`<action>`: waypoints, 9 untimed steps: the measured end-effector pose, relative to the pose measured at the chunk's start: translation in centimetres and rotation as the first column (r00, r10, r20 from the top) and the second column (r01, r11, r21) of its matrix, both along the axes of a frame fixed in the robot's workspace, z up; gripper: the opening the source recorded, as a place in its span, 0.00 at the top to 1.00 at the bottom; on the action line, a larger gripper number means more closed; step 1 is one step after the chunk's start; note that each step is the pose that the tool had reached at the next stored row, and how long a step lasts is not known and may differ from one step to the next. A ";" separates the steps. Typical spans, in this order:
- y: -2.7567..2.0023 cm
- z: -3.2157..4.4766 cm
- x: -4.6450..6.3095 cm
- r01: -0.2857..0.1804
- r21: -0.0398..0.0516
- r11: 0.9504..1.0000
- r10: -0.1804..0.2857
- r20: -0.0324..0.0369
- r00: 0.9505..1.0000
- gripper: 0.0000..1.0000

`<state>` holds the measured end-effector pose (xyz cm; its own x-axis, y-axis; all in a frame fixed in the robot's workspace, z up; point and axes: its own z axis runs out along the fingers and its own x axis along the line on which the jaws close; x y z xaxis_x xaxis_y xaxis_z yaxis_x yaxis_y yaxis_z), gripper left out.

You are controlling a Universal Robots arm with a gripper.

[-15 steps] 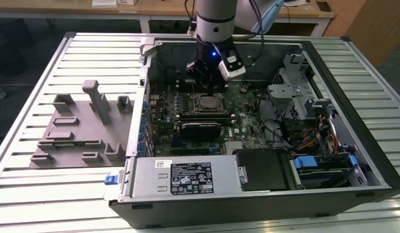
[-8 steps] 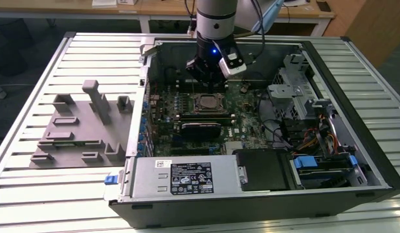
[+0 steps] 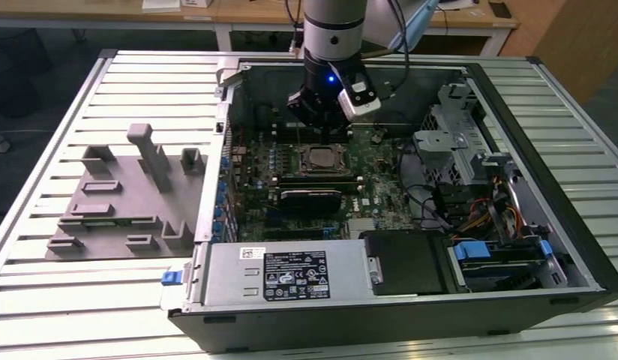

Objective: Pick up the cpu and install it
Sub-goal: 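Install the first cpu locking lever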

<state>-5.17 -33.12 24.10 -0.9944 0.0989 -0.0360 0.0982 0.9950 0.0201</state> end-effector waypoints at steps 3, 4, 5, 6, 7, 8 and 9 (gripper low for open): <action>0.00 -0.01 -0.2 0.000 0.000 1.000 0.000 0.000 1.000 0.89; 0.00 -0.01 -0.3 0.000 0.000 1.000 0.000 0.000 1.000 0.89; -0.01 0.00 -0.4 0.000 0.000 1.000 0.000 0.000 1.000 0.89; -0.01 0.00 -0.5 0.000 0.000 1.000 0.000 0.000 1.000 0.89; 0.00 -0.01 -0.7 0.000 0.000 1.000 0.000 0.000 1.000 0.89; 0.00 -0.01 -0.8 0.000 0.000 1.000 0.000 0.000 1.000 0.89; 0.00 0.00 -1.0 0.000 0.000 1.000 0.000 0.000 1.000 0.89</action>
<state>-6.20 -33.12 24.10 -0.9945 0.0988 -0.0361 0.0981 0.9950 0.0202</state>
